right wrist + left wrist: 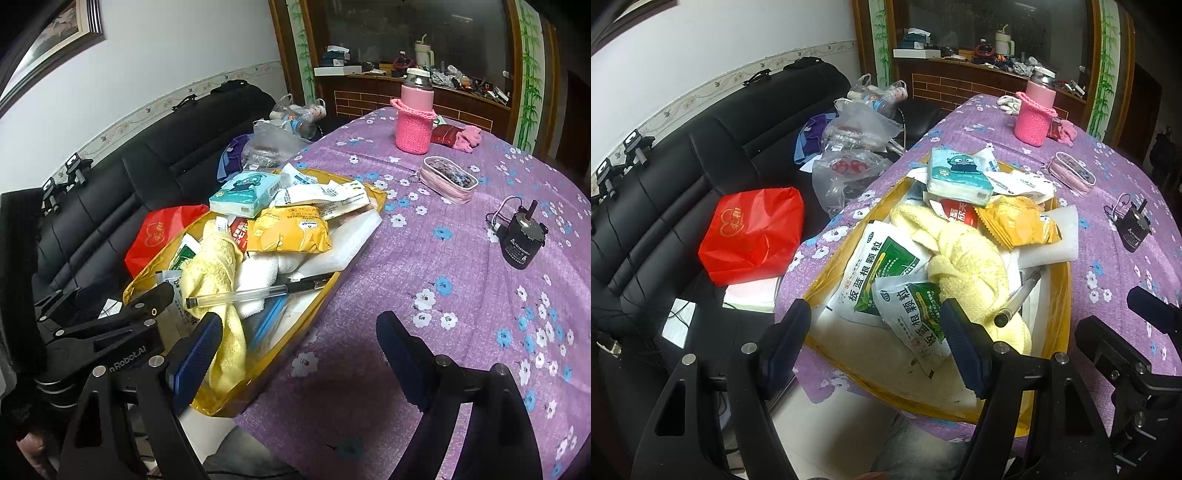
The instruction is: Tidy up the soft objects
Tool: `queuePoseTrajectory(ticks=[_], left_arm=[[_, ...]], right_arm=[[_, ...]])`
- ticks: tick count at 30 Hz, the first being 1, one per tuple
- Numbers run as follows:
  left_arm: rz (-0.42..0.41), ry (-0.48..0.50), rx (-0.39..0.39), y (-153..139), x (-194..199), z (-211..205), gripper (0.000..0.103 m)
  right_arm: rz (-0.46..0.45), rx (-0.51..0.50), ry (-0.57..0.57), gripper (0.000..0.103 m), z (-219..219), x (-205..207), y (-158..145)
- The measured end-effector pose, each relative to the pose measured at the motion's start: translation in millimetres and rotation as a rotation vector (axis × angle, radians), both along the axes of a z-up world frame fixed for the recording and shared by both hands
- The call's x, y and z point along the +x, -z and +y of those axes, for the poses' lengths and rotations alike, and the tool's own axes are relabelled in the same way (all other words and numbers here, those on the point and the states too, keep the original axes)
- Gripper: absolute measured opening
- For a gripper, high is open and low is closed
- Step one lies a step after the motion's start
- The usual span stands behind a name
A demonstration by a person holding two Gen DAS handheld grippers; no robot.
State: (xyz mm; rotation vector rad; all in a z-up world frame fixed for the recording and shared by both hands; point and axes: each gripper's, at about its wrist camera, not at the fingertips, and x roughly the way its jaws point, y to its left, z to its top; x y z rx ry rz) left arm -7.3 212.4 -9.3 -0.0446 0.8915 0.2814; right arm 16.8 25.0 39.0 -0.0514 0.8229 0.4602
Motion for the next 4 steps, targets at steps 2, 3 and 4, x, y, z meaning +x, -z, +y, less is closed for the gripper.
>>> queuePoseTrajectory(ticks=[2, 3, 4], left_arm=[[-0.003, 0.006, 0.001, -0.2, 0.0, -0.5, 0.072], [-0.012, 0.011, 0.002, -0.9, -0.8, -1.2, 0.072], [-0.016, 0.013, 0.004, -1.2, -1.1, -1.8, 0.072]], right_arm=[[0.000, 0.001, 0.001, 0.086, 0.3, 0.3, 0.3], [0.001, 0.001, 0.002, 0.086, 0.5, 0.6, 0.7], [0.003, 0.001, 0.001, 0.086, 0.3, 0.8, 0.9]])
